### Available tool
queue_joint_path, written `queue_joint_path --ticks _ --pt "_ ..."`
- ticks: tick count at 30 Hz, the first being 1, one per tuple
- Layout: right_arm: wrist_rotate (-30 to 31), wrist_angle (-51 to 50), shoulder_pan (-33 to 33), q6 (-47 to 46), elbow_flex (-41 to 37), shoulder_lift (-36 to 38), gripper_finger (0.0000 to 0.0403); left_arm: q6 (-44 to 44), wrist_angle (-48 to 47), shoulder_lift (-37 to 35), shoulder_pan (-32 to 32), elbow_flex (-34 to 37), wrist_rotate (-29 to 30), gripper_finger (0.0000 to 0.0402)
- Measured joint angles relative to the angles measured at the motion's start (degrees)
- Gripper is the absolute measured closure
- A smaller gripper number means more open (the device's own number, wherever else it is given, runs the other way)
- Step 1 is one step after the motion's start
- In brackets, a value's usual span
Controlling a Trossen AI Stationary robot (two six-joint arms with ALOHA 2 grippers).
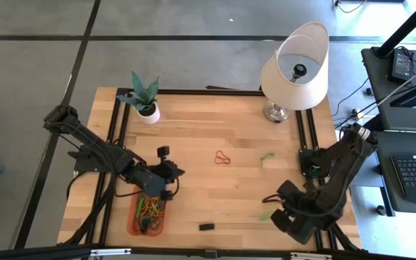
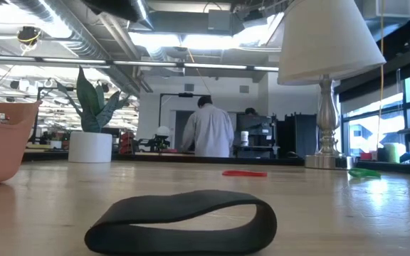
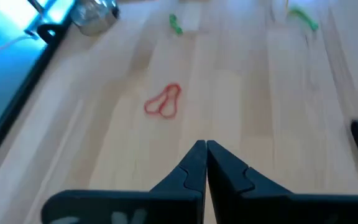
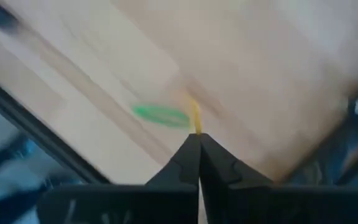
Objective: Pick and place rubber bands into bin
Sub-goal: Put the yellow rubber band into the orange bin
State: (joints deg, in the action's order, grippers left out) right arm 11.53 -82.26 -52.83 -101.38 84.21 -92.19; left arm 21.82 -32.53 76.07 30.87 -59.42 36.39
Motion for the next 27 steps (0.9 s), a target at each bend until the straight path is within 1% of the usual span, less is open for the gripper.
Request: queue_joint_path --ticks 2,5,7,9,11,13,18,23,27 --pt "5.9 -1.6 0.1 0.2 2.9 0.1 0.0401 -0.1 2.3 0.0 -0.5 0.0 0.7 0.0384" --pt "14.8 -1.4 0.8 1.8 6.2 0.0 0.0401 -0.1 6.1 0.0 -1.6 0.0 0.5 0.0354" --pt "19.2 -1.0 1.8 3.8 7.4 0.0 0.0401 -0.1 8.1 0.0 -2.5 0.0 0.2 0.0327" --pt "22.4 0.8 3.4 6.3 7.9 0.0 0.0401 0.6 10.4 0.0 -3.2 0.0 0.1 0.0299" --pt "23.4 4.1 5.5 10.6 7.9 0.0 0.0401 1.6 13.1 0.0 -3.5 0.0 0.1 0.0272" --pt "23.7 8.3 8.2 16.9 7.9 -0.3 0.0401 0.9 15.9 0.0 -3.7 0.0 0.1 0.0247" --pt "26.3 23.1 14.8 37.3 7.9 -1.3 0.0401 -4.2 21.8 0.0 -3.8 0.0 0.1 0.0200" --pt "27.1 38.0 20.9 55.8 7.9 -1.4 0.0401 -5.1 26.8 0.3 -3.7 0.0 -0.5 0.0173" --pt "25.5 47.8 24.4 67.3 8.0 -1.4 0.0401 -4.2 29.0 0.3 -3.8 0.0 -1.4 0.0166"
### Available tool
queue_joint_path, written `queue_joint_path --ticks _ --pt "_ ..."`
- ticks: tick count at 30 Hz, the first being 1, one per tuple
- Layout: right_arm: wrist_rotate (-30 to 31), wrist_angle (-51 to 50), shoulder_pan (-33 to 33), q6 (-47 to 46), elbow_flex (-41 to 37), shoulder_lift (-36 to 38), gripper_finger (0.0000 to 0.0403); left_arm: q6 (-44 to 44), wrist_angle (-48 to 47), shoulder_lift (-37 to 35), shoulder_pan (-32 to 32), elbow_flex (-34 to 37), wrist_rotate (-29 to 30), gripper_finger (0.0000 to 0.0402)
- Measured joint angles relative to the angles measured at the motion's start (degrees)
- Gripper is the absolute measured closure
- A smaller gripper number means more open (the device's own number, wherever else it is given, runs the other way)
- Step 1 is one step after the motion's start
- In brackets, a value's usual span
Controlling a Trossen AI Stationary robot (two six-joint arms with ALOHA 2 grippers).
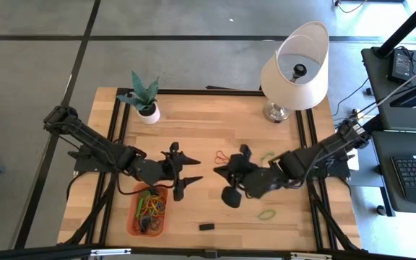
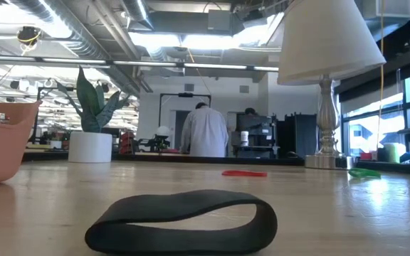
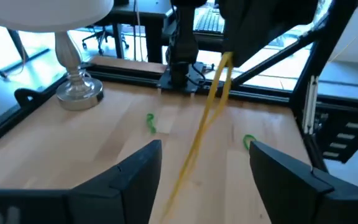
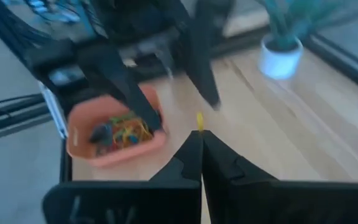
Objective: Pick and place rubber bands into bin
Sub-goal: Put the yellow rubber band into the orange bin
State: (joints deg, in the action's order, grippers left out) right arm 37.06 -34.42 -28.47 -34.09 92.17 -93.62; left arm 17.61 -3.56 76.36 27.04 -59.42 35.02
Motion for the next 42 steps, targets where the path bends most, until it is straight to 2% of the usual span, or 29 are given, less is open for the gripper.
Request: queue_joint_path --ticks 5,14,21,28,30,34,42 --pt "-2.7 6.7 2.8 7.7 0.0 0.0 0.0401 4.8 2.7 0.0 -0.9 0.0 -1.0 0.0167" --pt "-2.8 8.4 4.4 10.5 0.0 0.0 0.0401 5.7 3.4 0.0 -2.1 0.0 -2.0 0.0176" --pt "-2.8 8.5 4.4 10.4 0.0 0.0 0.0401 5.8 3.4 0.0 -2.6 0.0 -1.7 0.0243" --pt "-2.8 8.5 4.4 10.3 0.0 0.0 0.0401 7.1 3.7 0.0 -2.9 0.0 -2.4 0.0282" --pt "-2.8 8.5 4.4 10.3 0.0 0.0 0.0401 6.6 3.7 0.0 -2.9 0.0 -2.6 0.0306" --pt "-2.8 8.5 4.4 10.2 0.0 0.0 0.0401 4.2 3.4 0.0 -2.8 0.0 -4.4 0.0383" --pt "-2.9 8.5 4.4 10.2 0.0 0.0 0.0401 2.6 3.4 0.0 -2.8 0.0 -4.7 0.0399"
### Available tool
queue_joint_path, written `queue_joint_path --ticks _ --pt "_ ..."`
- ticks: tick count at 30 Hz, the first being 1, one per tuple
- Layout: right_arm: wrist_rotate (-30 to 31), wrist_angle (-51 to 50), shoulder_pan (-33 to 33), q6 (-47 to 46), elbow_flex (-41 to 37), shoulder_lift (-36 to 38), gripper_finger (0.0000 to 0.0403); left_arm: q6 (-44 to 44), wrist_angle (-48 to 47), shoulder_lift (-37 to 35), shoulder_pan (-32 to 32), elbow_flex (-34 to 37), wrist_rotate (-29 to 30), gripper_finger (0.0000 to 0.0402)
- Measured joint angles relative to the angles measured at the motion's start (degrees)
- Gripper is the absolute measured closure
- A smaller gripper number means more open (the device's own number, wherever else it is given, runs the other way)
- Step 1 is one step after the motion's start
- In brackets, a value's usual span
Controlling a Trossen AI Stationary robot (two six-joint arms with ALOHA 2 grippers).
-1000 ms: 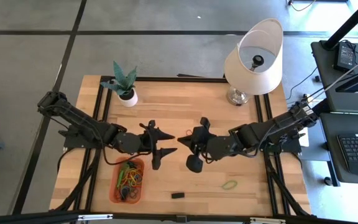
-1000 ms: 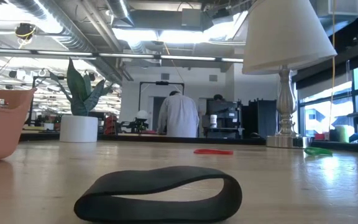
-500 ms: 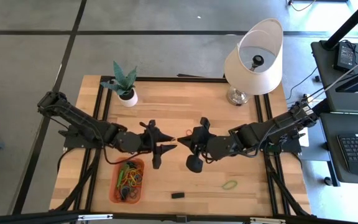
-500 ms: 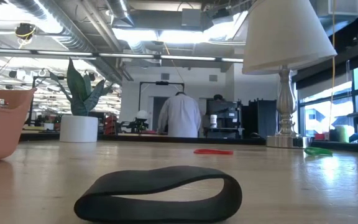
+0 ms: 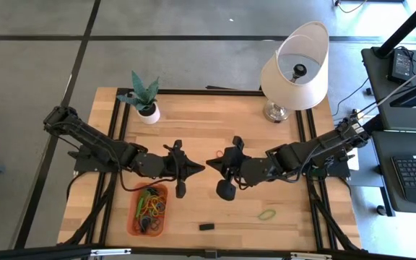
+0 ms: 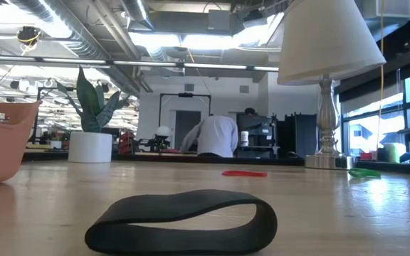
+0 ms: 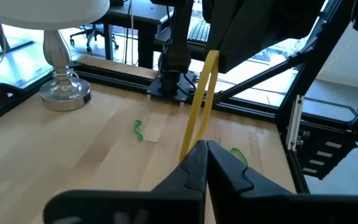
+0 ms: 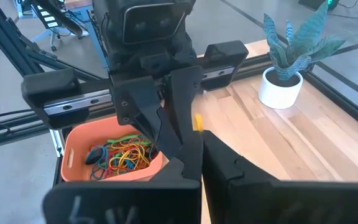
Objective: Pick and place rubber bands into bin
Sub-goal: Put the yellow rubber band into the orange bin
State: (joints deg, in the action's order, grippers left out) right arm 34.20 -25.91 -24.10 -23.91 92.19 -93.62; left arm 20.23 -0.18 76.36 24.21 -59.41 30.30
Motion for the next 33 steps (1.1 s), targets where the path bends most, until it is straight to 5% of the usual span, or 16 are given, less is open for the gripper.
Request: queue_joint_path --ticks 12,21,33 --pt "0.0 0.0 0.0 0.0 0.0 0.0 0.0401 -0.8 0.0 0.0 0.0 0.0 -1.0 0.0400" --pt "0.0 0.0 -0.2 0.8 0.0 0.0 0.0401 -18.2 -3.5 0.0 1.5 0.0 -1.1 0.0399" --pt "0.0 -0.1 -0.5 1.9 0.0 0.0 0.0401 -19.3 -5.6 0.0 1.6 0.0 1.4 0.0398"
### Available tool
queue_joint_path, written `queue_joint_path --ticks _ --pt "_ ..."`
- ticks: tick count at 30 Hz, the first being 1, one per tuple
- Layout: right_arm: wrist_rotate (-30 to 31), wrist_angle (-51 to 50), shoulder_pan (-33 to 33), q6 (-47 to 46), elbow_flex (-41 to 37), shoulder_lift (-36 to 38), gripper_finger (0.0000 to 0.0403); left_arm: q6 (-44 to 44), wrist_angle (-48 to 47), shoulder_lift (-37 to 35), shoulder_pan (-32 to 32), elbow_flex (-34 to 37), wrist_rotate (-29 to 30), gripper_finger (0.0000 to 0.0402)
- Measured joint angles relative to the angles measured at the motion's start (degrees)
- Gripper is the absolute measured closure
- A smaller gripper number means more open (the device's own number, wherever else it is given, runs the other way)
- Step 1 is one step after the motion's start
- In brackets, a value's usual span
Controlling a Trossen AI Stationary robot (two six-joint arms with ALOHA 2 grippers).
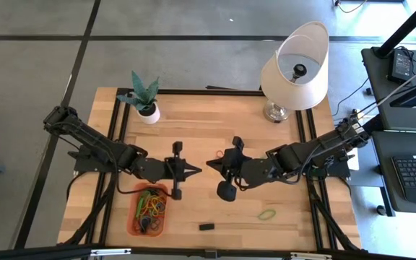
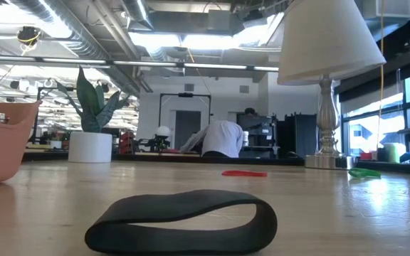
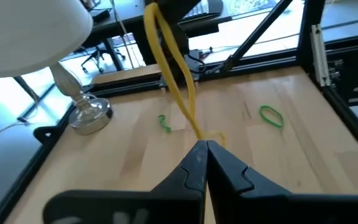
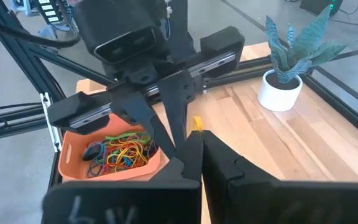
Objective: Pick and place rubber bands into bin
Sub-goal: Put the yellow rubber band into the orange bin
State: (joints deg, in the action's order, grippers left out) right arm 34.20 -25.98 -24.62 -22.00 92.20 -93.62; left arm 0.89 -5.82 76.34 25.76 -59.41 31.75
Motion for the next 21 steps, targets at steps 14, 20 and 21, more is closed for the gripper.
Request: queue_joint_path --ticks 14,20,21 --pt "0.0 0.0 0.0 0.2 0.0 0.0 0.0401 4.5 0.5 0.0 -1.1 0.0 0.2 0.0305" --pt "0.0 -0.5 0.0 -0.1 0.0 0.0 0.0401 5.9 1.0 0.0 -1.2 0.0 0.7 0.0266" --pt "0.0 -0.6 0.0 -0.1 0.0 0.0 0.0401 5.9 1.0 0.0 -1.2 0.0 0.8 0.0261"
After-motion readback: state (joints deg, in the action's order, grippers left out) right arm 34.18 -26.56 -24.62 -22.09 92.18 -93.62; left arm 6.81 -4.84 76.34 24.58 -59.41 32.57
